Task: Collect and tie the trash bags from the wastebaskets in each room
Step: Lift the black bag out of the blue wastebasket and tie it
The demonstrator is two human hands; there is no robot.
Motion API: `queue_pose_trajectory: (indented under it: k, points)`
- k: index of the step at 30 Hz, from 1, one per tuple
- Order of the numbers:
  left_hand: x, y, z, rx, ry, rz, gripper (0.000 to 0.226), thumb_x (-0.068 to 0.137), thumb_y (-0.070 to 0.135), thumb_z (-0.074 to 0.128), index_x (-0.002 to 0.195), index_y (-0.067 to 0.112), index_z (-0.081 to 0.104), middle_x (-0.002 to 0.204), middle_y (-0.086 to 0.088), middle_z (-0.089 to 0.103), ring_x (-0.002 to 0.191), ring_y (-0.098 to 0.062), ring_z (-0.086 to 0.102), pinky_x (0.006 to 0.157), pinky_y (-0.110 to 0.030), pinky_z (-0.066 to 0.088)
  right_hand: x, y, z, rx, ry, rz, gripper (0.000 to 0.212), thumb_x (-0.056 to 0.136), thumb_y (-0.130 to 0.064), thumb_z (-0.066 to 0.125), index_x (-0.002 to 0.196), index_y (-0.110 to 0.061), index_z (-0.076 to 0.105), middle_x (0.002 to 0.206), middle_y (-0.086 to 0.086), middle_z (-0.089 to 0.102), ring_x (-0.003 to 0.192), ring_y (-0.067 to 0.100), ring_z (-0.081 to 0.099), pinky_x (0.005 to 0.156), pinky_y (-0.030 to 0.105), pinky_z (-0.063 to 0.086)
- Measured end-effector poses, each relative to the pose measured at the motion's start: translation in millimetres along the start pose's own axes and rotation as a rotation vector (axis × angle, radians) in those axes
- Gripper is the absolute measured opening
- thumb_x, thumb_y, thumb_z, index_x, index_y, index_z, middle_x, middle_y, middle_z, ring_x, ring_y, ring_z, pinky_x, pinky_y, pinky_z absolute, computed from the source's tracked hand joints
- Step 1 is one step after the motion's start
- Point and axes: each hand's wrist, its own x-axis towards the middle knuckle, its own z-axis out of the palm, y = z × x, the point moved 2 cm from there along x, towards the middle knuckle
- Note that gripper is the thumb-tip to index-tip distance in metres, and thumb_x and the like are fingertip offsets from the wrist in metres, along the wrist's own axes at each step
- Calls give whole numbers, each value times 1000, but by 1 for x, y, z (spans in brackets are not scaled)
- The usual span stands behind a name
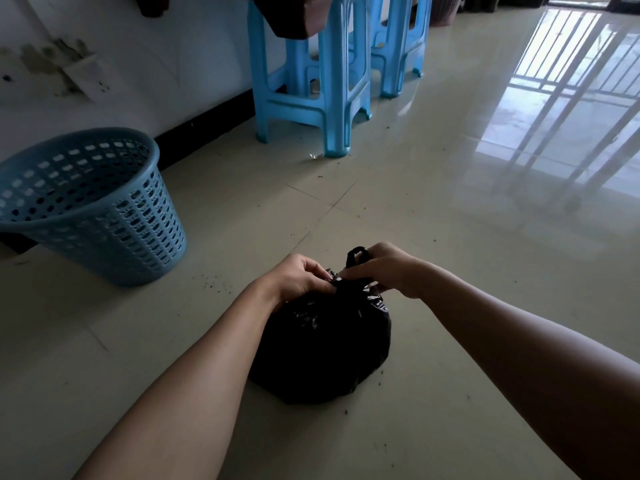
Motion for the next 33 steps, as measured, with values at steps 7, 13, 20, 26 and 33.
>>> queue_pose_trajectory:
  k: [7, 13, 20, 26, 33]
  points:
    - [10, -3, -2, 67, 262, 3, 17, 75, 2, 68, 67, 16, 73, 60, -3, 67, 53, -13, 59, 59, -19, 46, -4, 3, 3, 150, -77, -18, 23, 85, -7, 71, 106, 0, 72, 101, 18, 71, 84, 23, 63, 62, 26, 47]
    - [9, -4, 0, -172, 398, -65, 26, 80, -4, 50, 67, 8, 69, 47, -6, 61, 42, -15, 56, 53, -22, 48, 1, 13, 8, 284, -34, 12, 20, 85, -7, 71, 103, 1, 73, 80, 10, 69, 62, 14, 64, 52, 21, 49]
    - [3, -6, -4, -294, 130, -157, 15, 73, 11, 76, 82, -2, 72, 69, -16, 69, 57, -25, 62, 66, -34, 55, 1, 20, 6, 224, -26, 16, 15, 85, -4, 70, 99, -1, 74, 83, 12, 67, 69, 18, 62, 57, 23, 49]
    - [6, -6, -7, 172, 156, 13, 12, 67, 6, 83, 69, 15, 74, 66, -1, 69, 64, -11, 62, 67, -19, 47, -1, 20, 7, 181, -41, 28, 11, 87, -1, 64, 94, 0, 73, 82, 14, 66, 67, 19, 62, 55, 22, 53]
    - [15, -12, 8, 379, 278, 28, 13, 81, 13, 64, 89, 16, 74, 86, -1, 64, 83, -18, 62, 71, -19, 44, 1, 22, 6, 229, -51, 45, 12, 85, 1, 63, 92, 1, 73, 73, 10, 67, 59, 15, 64, 48, 19, 51]
